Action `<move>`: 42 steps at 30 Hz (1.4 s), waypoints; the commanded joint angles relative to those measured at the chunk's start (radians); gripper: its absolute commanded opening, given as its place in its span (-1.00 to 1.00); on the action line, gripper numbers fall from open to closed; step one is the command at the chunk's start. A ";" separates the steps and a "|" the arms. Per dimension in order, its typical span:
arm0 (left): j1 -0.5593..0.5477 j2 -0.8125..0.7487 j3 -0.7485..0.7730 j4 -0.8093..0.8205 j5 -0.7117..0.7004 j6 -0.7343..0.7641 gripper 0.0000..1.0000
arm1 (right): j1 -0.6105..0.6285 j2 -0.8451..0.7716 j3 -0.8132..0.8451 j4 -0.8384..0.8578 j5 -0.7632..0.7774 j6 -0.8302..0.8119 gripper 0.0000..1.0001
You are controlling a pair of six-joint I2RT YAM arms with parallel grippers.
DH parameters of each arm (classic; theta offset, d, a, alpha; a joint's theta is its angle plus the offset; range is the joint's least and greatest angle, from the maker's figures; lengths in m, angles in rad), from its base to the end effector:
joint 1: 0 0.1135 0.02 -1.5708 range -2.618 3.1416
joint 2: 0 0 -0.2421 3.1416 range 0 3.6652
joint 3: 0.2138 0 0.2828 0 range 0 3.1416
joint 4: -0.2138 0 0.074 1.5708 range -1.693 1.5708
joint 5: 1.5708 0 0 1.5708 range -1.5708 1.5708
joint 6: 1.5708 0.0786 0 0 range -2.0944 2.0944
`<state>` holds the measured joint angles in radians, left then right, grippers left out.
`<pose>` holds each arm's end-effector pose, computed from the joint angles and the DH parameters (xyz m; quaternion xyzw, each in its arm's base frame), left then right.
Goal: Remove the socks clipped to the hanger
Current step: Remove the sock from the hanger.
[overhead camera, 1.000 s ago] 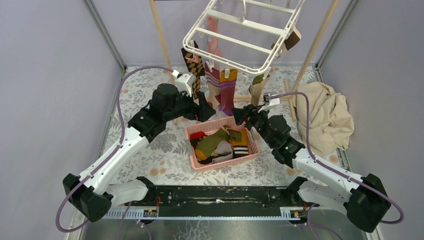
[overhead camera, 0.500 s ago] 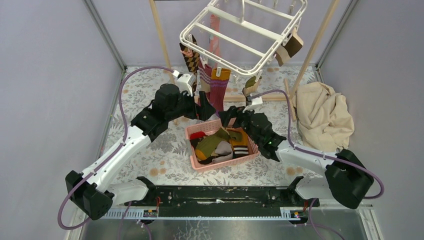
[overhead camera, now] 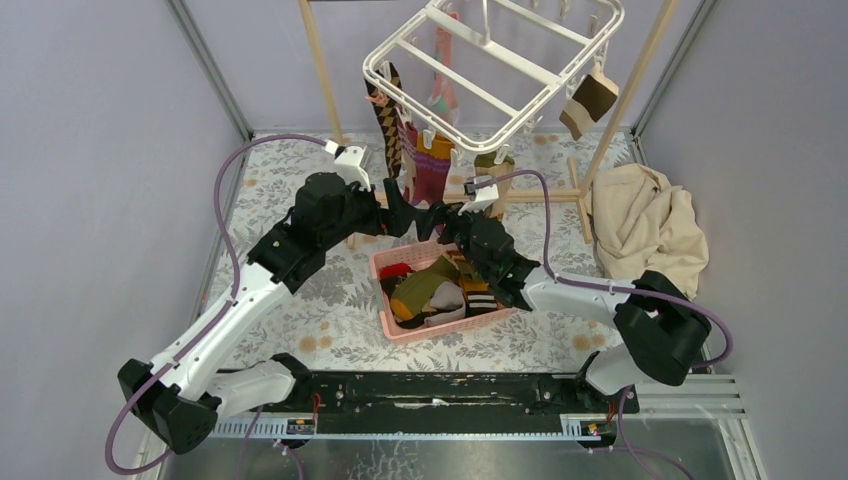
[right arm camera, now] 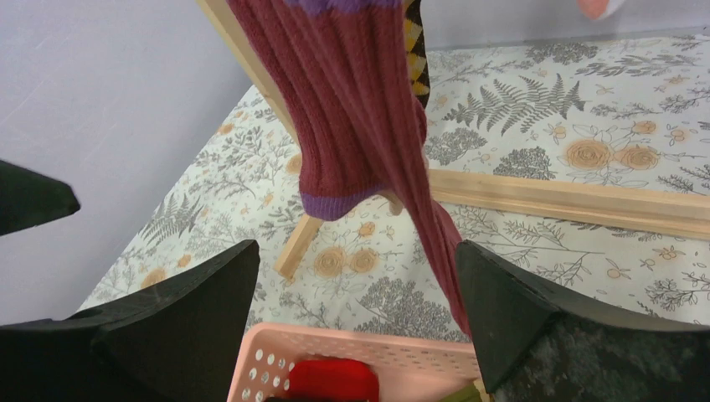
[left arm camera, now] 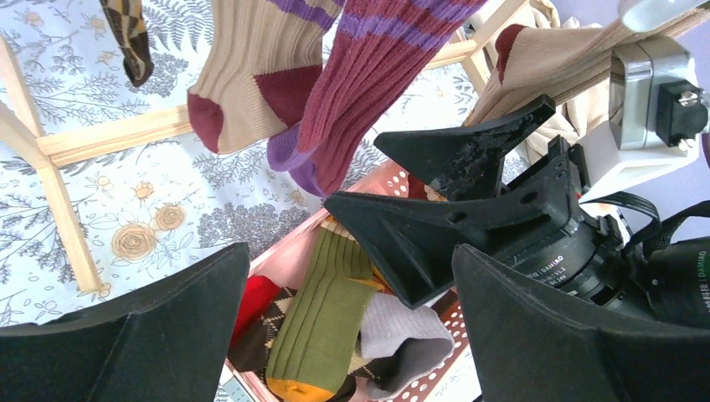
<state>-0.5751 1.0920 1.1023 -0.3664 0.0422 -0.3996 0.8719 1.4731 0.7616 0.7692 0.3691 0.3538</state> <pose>0.2727 -0.1807 0.3380 0.0839 0.8168 -0.2825 0.4960 0.2739 0.2818 0.2279 -0.0438 0.6864 0.3082 0.6572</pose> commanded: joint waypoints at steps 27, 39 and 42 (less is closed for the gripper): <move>0.017 -0.088 0.002 -0.076 -0.039 0.048 0.97 | -0.041 0.238 0.118 0.299 -0.056 -0.029 0.46; 0.017 -0.092 -0.010 -0.084 -0.035 0.042 0.97 | -0.133 0.187 0.129 0.253 -0.298 -0.004 -0.78; 0.017 -0.090 -0.001 -0.082 -0.029 0.041 0.97 | -0.147 0.147 0.103 0.246 -0.358 0.008 -0.97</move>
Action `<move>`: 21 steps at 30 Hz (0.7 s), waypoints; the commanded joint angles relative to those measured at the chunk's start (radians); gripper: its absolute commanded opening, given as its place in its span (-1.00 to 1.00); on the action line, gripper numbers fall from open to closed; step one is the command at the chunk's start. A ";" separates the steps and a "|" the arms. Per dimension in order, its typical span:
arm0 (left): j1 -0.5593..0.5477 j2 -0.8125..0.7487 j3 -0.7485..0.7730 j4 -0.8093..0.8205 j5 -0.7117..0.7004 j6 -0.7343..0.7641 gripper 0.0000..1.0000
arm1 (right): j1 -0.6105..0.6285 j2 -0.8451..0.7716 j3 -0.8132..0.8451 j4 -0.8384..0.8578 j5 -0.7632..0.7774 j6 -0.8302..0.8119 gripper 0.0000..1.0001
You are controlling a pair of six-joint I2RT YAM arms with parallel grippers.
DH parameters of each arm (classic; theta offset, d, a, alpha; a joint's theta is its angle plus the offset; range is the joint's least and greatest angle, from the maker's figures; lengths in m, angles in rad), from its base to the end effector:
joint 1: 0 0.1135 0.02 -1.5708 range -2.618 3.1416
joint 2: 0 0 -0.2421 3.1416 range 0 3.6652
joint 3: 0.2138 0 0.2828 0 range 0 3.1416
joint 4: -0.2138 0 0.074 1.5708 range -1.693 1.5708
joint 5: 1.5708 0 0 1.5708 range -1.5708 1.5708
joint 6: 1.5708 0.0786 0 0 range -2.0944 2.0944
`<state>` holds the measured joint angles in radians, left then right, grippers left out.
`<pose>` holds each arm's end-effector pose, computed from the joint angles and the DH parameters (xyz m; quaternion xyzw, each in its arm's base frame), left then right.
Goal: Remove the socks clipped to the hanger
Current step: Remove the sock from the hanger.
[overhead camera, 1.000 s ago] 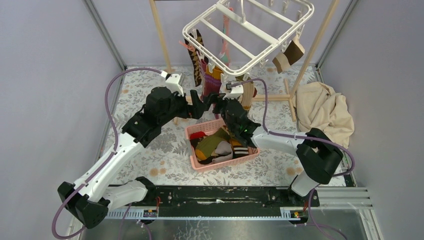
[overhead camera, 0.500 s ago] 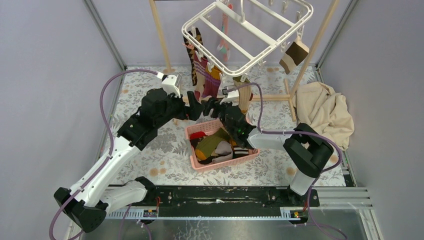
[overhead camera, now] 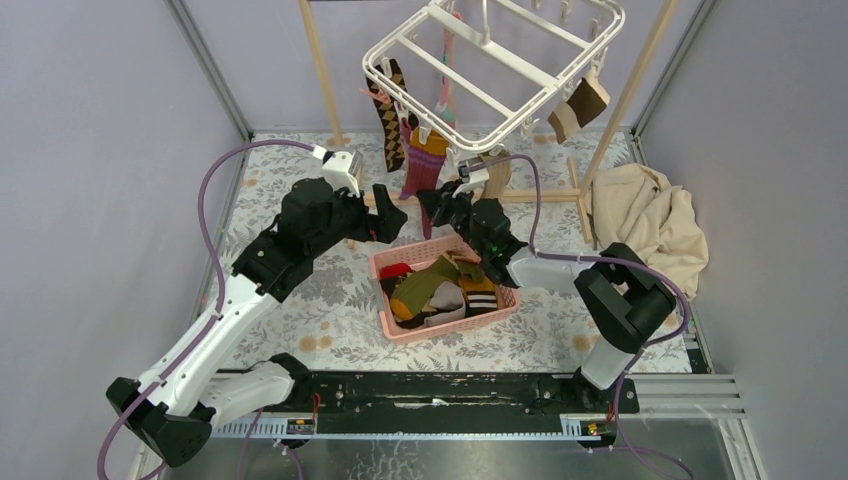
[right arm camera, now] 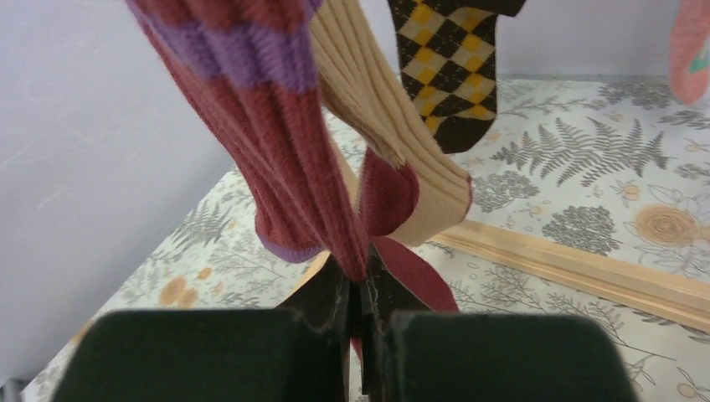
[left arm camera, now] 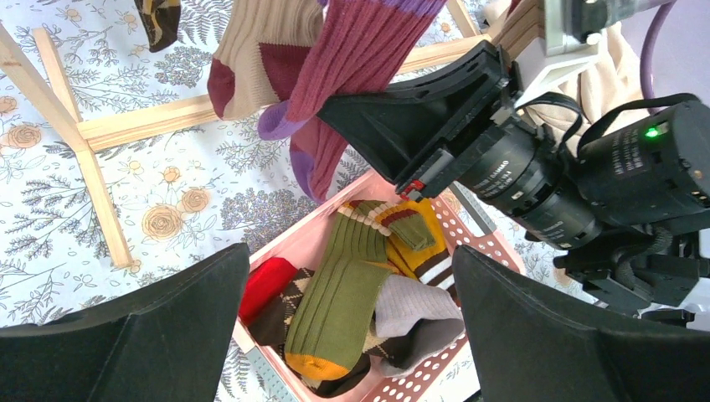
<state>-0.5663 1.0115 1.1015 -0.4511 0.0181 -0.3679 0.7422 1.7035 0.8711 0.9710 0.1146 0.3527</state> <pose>0.2559 -0.1644 0.3494 0.0866 0.8180 -0.2627 0.5044 0.3252 0.2861 0.2105 -0.0844 0.6513 0.3599 0.6626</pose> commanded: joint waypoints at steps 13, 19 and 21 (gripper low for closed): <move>0.008 0.073 0.183 0.054 0.130 0.024 0.98 | -0.061 -0.365 -0.106 -0.123 -0.353 0.031 -1.00; 0.008 0.129 0.305 0.092 0.168 0.027 0.98 | -0.066 -0.471 -0.108 -0.225 -0.474 0.045 -1.00; 0.008 0.142 0.332 0.104 0.170 0.027 0.98 | -0.066 -0.509 -0.109 -0.262 -0.505 0.049 -1.00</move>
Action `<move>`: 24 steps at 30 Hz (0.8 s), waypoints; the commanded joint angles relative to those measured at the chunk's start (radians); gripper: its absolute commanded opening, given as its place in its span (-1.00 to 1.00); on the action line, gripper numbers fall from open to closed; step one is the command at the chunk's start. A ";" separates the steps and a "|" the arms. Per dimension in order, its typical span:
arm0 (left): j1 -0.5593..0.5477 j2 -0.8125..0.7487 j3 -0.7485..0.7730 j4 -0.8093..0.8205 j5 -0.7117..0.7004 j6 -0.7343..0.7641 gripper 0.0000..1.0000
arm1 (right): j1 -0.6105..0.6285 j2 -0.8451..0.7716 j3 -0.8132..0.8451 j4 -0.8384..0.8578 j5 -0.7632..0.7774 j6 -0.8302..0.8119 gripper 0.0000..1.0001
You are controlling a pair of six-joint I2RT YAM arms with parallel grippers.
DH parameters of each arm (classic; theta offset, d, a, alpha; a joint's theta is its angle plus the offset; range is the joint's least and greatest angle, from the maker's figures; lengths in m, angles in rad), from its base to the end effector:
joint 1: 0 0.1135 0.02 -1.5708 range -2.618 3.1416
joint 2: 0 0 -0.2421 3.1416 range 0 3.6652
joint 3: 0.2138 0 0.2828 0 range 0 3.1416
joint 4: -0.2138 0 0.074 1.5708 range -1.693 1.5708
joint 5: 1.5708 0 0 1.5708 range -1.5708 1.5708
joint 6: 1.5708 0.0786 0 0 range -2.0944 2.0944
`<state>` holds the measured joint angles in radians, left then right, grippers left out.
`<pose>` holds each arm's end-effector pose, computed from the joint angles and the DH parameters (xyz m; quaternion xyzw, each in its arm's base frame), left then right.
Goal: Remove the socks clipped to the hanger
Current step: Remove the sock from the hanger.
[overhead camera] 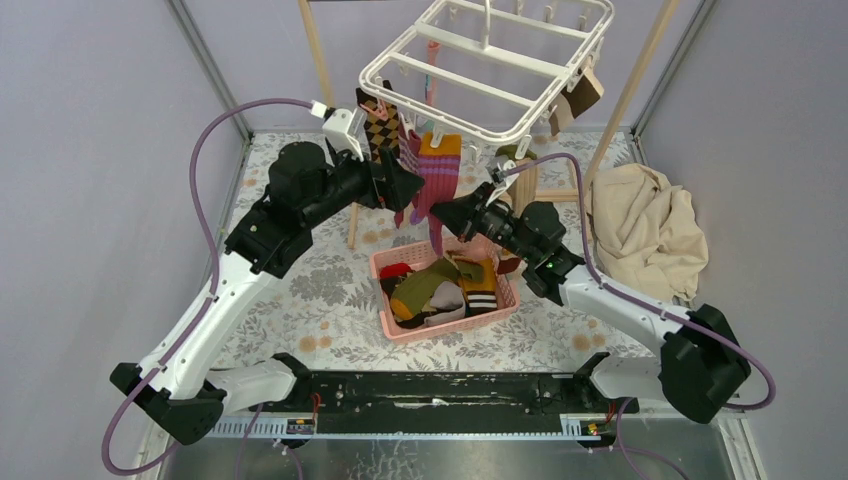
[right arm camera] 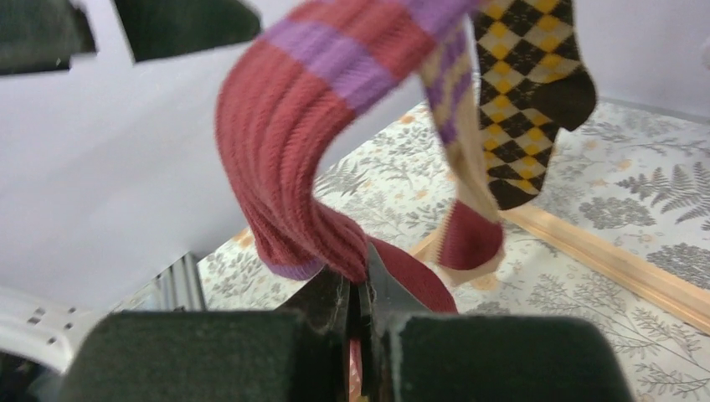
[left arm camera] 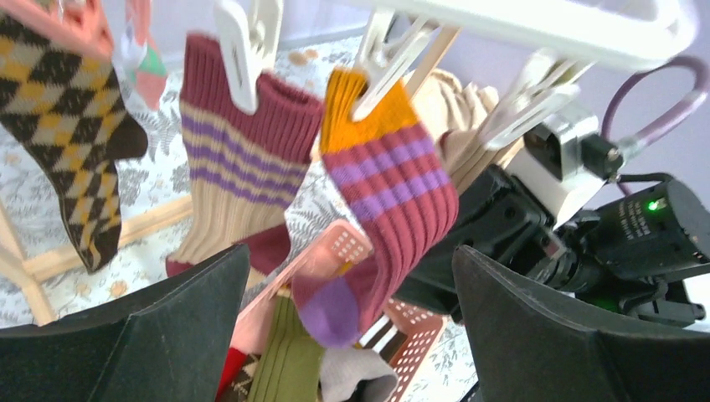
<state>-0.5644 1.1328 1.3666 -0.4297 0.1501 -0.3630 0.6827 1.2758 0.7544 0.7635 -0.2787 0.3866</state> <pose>0.2650 -0.1817 0.4256 0.1248 0.7620 -0.3348 0.5400 0.2690 0.2466 0.2954 -0.1982 0.5878 0.4710 0.6272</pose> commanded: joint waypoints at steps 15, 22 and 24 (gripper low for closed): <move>0.006 0.073 0.068 0.214 0.129 -0.044 0.98 | -0.018 -0.294 0.040 -0.326 -0.193 0.003 -1.00; 0.005 0.097 0.057 0.283 0.161 -0.081 0.98 | -0.041 -0.357 0.072 -0.396 -0.195 0.007 -1.00; 0.006 0.106 0.049 0.311 0.170 -0.094 0.98 | -0.048 -0.369 0.083 -0.406 -0.203 0.011 -1.00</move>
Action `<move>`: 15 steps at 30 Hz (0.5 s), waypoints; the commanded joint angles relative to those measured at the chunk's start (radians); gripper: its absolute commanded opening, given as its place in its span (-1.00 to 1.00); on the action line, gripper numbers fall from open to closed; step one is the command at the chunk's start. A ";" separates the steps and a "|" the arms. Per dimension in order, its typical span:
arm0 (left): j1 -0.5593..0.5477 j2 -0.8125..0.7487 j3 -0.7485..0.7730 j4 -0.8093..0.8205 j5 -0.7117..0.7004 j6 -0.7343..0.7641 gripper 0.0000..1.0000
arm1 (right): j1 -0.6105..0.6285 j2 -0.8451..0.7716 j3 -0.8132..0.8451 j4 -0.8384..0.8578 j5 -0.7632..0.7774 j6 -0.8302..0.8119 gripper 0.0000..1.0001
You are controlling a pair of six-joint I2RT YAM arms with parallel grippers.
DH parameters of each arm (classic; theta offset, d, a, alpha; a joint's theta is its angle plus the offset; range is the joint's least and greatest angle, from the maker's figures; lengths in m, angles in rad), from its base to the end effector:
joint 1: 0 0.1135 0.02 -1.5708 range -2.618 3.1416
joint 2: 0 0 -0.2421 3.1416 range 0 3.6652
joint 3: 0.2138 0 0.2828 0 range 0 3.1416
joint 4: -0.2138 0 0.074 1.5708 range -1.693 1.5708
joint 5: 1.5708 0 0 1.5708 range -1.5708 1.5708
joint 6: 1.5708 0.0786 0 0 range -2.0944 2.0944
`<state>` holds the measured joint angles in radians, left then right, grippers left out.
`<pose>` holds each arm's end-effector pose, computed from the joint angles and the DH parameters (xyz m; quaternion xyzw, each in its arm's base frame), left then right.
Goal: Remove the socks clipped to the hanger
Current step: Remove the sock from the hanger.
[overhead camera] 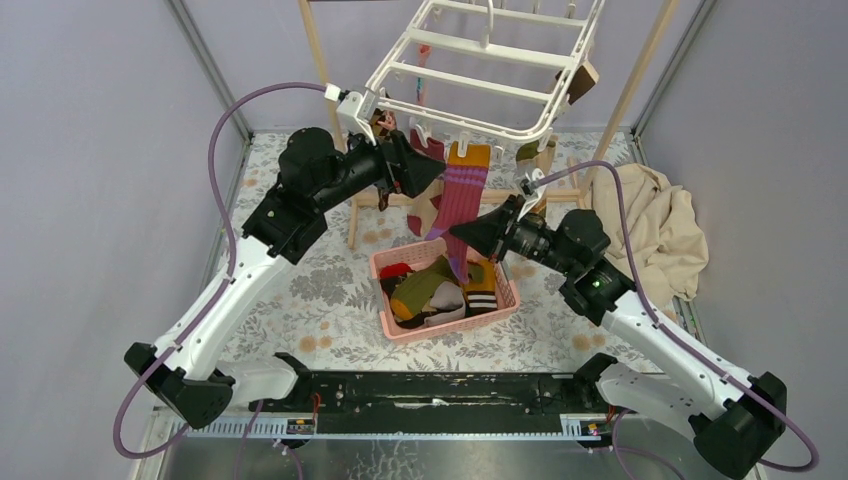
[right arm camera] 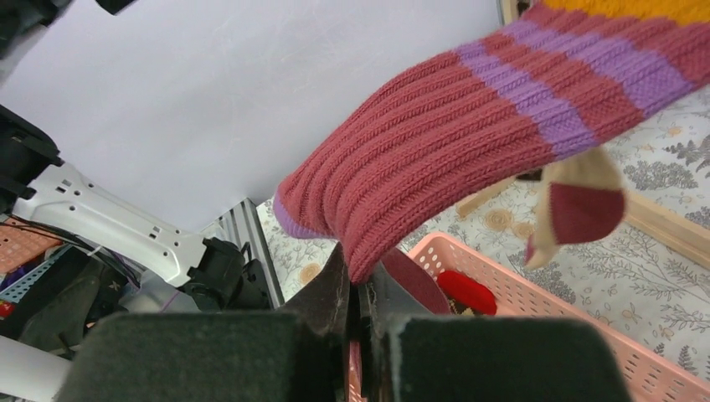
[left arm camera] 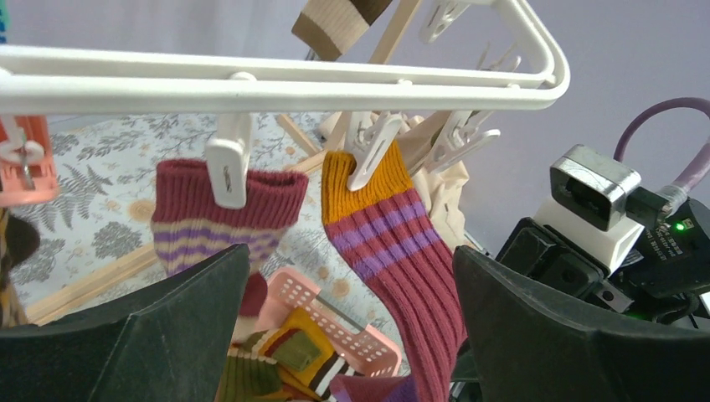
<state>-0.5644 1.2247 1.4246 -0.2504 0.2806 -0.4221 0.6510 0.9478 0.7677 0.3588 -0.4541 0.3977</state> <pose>0.2808 -0.2036 0.4474 0.1471 0.7089 -0.4123 0.5529 0.2207 0.2115 0.3454 -0.2503 0.5979 0.4993 0.5750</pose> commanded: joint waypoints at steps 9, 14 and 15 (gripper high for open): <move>0.005 0.052 -0.067 0.247 0.077 -0.070 0.98 | -0.028 -0.063 0.146 -0.066 -0.091 0.018 -1.00; 0.005 0.052 -0.112 0.320 0.080 -0.075 0.98 | -0.030 -0.081 0.180 -0.096 -0.124 0.027 -1.00; 0.005 0.050 -0.121 0.333 0.081 -0.078 0.98 | -0.030 -0.085 0.184 -0.102 -0.129 0.030 -1.00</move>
<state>-0.5644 1.2812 1.3323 -0.0559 0.3401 -0.4843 0.6289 0.8932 0.8860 0.2588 -0.5301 0.4103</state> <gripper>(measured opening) 0.987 0.031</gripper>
